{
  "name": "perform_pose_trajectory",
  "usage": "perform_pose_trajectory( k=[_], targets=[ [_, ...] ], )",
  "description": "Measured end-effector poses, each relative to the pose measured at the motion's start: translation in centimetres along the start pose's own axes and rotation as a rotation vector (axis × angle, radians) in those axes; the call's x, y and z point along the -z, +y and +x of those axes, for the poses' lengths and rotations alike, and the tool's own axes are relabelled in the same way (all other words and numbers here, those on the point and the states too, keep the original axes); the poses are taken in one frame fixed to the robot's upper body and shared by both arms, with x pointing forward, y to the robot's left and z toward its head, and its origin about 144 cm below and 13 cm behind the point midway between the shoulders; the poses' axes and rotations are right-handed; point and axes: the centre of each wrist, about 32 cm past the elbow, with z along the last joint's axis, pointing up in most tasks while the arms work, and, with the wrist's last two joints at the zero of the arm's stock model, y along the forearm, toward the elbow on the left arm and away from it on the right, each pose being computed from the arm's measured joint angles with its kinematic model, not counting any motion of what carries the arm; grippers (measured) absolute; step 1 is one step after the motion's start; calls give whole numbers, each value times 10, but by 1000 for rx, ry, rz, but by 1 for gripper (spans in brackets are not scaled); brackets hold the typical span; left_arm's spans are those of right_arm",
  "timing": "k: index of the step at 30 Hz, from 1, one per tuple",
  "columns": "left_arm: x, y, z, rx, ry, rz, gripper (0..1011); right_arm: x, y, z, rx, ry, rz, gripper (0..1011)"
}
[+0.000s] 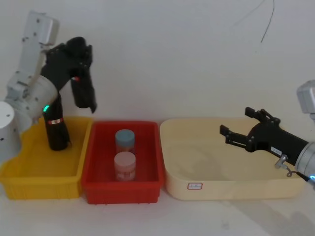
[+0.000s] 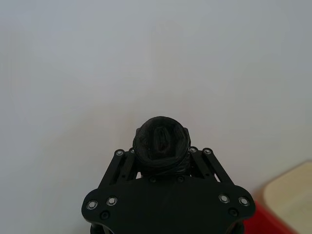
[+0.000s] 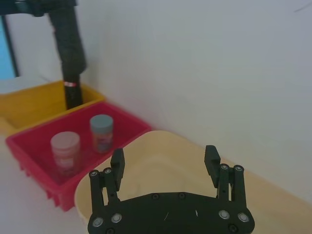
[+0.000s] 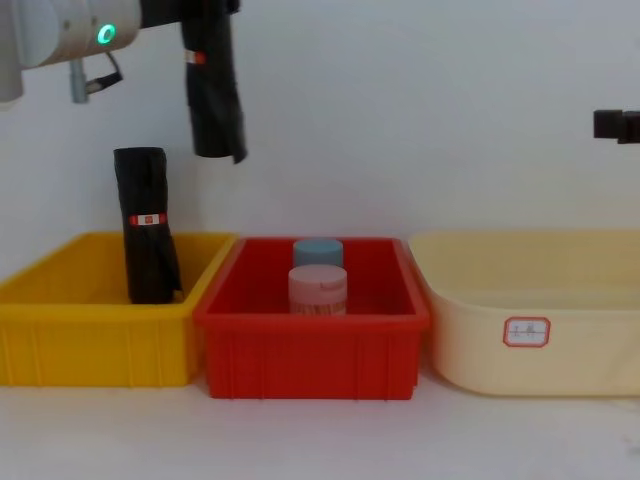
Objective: Pick up the garbage bag with the one hand and transfer it to the other hand.
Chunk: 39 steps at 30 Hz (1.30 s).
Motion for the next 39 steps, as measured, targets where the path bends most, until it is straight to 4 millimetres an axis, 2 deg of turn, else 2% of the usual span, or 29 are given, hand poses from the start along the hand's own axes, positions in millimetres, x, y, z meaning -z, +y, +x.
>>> perform_pose_trajectory(
  k=[21, 39],
  targets=[
    [-11, -12, -56, 279, 116, -59, 370, -4, 25, 2, -154, -3, 5, 1001],
    [-2, -21, -81, 455, 221, -132, 370, -2, 58, 4, -252, 73, 42, 1001]
  ],
)
